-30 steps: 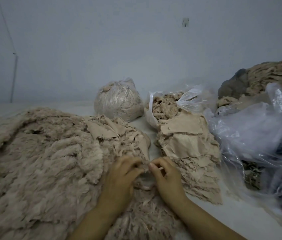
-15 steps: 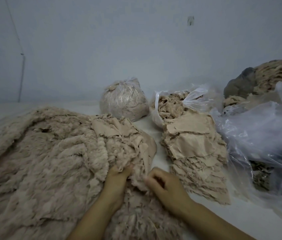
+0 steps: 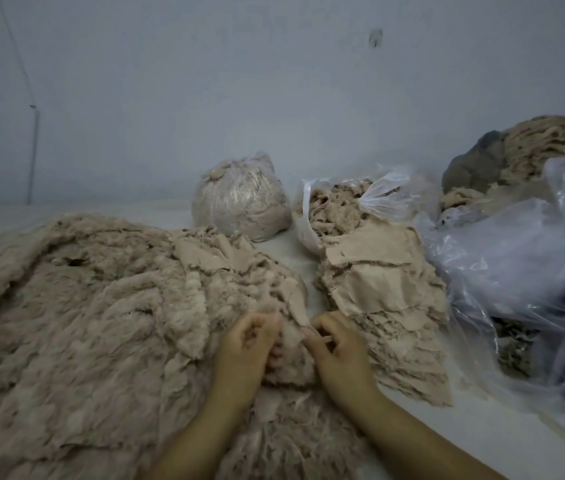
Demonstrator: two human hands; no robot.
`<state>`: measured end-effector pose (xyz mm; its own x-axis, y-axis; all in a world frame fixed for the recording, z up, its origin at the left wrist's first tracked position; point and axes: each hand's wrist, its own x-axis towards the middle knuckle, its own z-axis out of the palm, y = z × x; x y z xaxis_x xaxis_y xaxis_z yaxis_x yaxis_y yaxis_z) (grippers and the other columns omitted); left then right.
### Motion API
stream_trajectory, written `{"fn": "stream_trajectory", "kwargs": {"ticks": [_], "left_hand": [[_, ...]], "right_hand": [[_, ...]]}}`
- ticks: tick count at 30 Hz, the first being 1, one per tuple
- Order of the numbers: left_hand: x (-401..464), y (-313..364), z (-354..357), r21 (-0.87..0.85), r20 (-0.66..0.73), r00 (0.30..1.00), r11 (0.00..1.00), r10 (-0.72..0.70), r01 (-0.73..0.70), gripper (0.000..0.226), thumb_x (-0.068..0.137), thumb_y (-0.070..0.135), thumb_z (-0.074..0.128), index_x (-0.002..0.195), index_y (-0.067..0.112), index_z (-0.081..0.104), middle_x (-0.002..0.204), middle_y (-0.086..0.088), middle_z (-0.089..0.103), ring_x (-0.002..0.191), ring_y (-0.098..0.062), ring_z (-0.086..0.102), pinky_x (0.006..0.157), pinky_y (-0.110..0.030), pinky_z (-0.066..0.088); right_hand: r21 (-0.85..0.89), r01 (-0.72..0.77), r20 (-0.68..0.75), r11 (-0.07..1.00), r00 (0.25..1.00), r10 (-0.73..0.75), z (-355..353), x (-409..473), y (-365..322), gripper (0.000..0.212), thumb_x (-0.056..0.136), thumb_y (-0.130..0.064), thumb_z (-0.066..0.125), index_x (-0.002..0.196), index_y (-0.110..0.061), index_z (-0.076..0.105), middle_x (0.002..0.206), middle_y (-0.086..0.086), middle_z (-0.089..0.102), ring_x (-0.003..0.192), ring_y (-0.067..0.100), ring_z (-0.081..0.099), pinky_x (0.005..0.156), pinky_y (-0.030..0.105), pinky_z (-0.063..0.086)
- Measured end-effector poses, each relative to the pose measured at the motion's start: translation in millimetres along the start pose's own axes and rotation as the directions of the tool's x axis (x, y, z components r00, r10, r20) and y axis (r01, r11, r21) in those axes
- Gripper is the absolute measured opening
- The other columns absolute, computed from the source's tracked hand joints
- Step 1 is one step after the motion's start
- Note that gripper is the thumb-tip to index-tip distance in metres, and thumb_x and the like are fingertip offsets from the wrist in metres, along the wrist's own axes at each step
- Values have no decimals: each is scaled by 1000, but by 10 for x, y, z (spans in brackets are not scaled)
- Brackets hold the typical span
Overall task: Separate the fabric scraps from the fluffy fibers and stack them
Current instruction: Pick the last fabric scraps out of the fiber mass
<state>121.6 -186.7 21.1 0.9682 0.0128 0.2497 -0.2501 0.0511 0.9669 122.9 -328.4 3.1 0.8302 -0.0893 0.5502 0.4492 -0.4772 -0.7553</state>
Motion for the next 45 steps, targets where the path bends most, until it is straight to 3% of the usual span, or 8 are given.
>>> {"fn": "stream_trajectory", "kwargs": {"ticks": [3, 9, 12, 16, 22, 28, 35, 45], "left_hand": [[33, -55, 30, -189, 210, 898, 886, -386, 424, 38, 86, 35, 58, 86, 0, 71, 80, -16, 71, 75, -25, 69, 65, -32, 57], [253, -146, -105, -427, -51, 854, 784, -519, 451, 26, 97, 16, 50, 104, -6, 61, 90, -17, 68, 67, -25, 63, 58, -33, 55], [272, -75, -170, -563, 179, 794, 601, -581, 567, 56, 94, 46, 45, 112, -5, 59, 89, -24, 71, 79, -32, 69, 64, -40, 59], [177, -90, -225, -345, 432, 733, 654, -525, 673, 87, 74, 75, 35, 103, 0, 70, 99, -24, 70, 85, -32, 70, 68, -41, 58], [51, -74, -99, -351, 341, 843, 775, -416, 525, 30, 74, 8, 65, 102, 1, 66, 93, -20, 72, 70, -24, 70, 56, -32, 57], [-3, -17, -82, -242, 243, 926, 906, -290, 347, 20, 76, 19, 66, 86, 4, 75, 92, -20, 72, 77, -24, 72, 60, -27, 57], [-1, 9, -93, -192, 164, 961, 948, -225, 255, 26, 79, 33, 63, 82, 10, 76, 91, -19, 73, 81, -27, 72, 62, -27, 56], [44, 28, -131, -263, 248, 906, 876, -344, 404, 49, 73, 45, 61, 95, 1, 61, 57, -4, 57, 35, -7, 36, 33, -17, 31]], "right_hand": [[-22, 261, 204, 965, 946, -251, 25, -90, -125, 22, 92, -12, 57, 74, -1, 60, 76, 5, 55, 75, 12, 49, 71, 20, 39], [120, 500, 658, 857, 607, -446, 32, -247, -268, 19, 93, -7, 53, 80, 2, 65, 82, 17, 63, 77, 20, 49, 76, 17, 36], [-37, 494, 525, 869, 749, -404, 86, -279, -236, 15, 93, -13, 51, 89, -7, 64, 89, 7, 64, 80, 15, 52, 71, 24, 37], [64, -75, 89, 995, 994, 70, -24, -75, -176, 14, 98, -23, 52, 85, -23, 59, 73, -18, 59, 70, -5, 54, 63, 13, 39], [384, -451, 227, 806, 892, 391, -117, 3, -186, 54, 98, -31, 49, 47, -19, 58, 43, -9, 52, 42, 4, 47, 43, 13, 35], [255, -465, 419, 848, 843, 337, -149, -22, -159, 46, 72, -53, 75, 107, -25, 61, 82, -7, 65, 71, 5, 63, 66, 16, 49], [341, -526, 266, 779, 849, 457, -138, 12, -159, 32, 95, -16, 55, 64, -9, 56, 61, 12, 51, 58, 26, 45, 56, 34, 38], [639, -470, 223, 609, 871, 438, -391, 261, -324, 19, 90, -19, 60, 92, -4, 71, 88, 18, 71, 78, 26, 69, 69, 34, 59]]}}
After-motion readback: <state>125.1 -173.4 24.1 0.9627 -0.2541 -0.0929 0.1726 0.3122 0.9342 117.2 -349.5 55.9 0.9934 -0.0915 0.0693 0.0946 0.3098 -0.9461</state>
